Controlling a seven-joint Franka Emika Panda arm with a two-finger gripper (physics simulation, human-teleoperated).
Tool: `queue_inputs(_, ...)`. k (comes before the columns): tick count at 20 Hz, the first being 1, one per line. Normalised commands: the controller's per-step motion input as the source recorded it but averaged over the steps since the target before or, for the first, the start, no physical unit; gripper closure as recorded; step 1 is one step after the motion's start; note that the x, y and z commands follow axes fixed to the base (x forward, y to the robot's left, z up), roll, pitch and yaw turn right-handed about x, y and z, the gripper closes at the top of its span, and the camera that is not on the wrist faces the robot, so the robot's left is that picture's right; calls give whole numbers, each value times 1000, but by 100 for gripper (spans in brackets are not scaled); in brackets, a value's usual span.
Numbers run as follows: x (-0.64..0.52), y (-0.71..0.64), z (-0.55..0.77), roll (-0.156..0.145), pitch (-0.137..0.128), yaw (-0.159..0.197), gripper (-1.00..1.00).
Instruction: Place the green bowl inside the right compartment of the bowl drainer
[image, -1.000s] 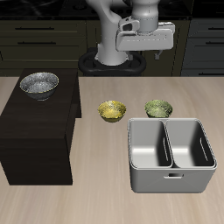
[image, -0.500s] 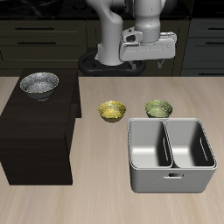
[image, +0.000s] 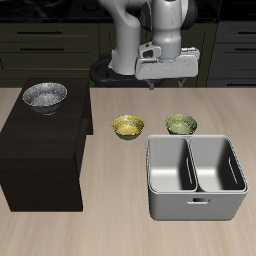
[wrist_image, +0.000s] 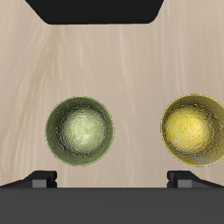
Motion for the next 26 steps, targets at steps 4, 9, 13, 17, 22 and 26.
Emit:
queue_inputs(4,5,73,-305,1,23,5,-100)
queue_inputs(9,27,19,-358,-13,24,7,-100)
queue_inputs(13,78,21,-291,-12,26,-1,-100)
queue_inputs(17,130,26,-344,0,18,0,-100)
queue_inputs(22,55,-13,-153,-6,-4,-6,-100)
queue_inputs(26,1,39,-240,14,18,1,-100)
